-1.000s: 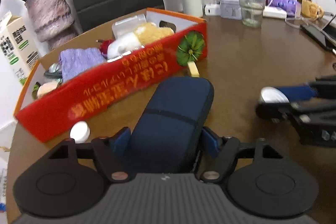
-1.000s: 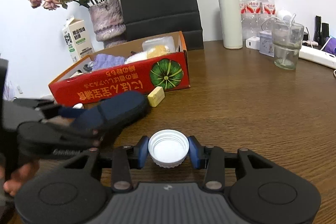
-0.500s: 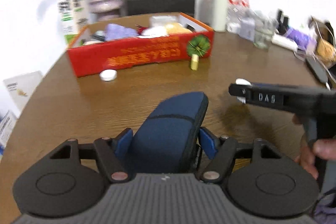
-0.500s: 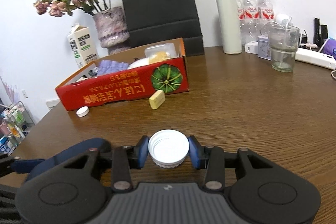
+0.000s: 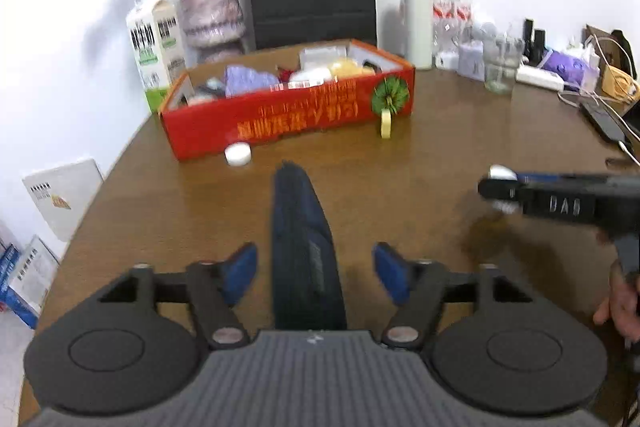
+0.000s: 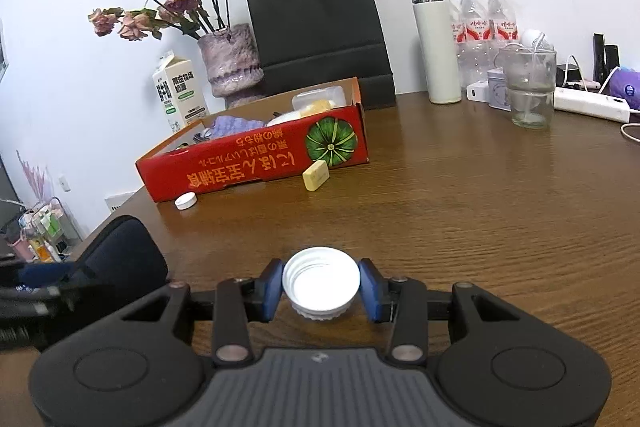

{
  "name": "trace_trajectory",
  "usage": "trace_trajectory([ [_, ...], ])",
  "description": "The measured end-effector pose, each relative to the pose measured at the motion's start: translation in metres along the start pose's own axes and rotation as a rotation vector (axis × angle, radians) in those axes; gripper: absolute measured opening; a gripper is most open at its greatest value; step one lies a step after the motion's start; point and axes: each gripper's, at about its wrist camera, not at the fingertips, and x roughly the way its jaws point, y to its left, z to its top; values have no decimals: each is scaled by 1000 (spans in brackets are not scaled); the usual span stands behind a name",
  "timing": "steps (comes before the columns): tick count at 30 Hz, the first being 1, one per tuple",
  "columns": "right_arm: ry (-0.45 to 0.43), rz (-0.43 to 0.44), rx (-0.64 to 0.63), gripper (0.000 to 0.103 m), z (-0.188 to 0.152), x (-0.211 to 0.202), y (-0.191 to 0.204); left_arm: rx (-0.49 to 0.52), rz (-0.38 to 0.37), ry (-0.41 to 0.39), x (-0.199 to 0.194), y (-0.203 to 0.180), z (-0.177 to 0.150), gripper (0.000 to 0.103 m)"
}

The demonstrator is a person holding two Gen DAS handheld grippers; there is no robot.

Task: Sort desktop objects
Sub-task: 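Grasp the navy pencil case with the left gripper while the right gripper grasps the white round lid, then carry the pencil case and lid into the cardboard box and release them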

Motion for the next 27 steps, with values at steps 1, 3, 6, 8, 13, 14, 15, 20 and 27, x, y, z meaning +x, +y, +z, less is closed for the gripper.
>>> trace_trajectory([
  [1,-2,3,1,39,-1,-1,0,-13,-11,14,-1,4,-3,77],
  [3,-7,10,-3,39,-2,-1,1,-45,-29,30,-3,14,-11,90],
  [6,1,15,-7,39,-1,1,3,-88,-20,58,4,27,-16,88],
  [8,3,18,-7,39,-1,1,3,-132,-11,71,14,35,-14,81],
  [13,2,16,0,39,-1,1,2,-118,44,49,23,18,-4,61],
  [14,1,17,3,39,-1,0,1,-51,100,42,23,4,-2,61],
  [15,-1,19,5,39,-2,0,1,-2,141,30,21,-8,-2,61],
  [20,-10,30,9,39,-2,-1,1,2,91,-2,10,-23,6,61],
  [27,-16,39,-17,39,-2,-5,5,-14,104,-58,-3,-14,27,61],
])
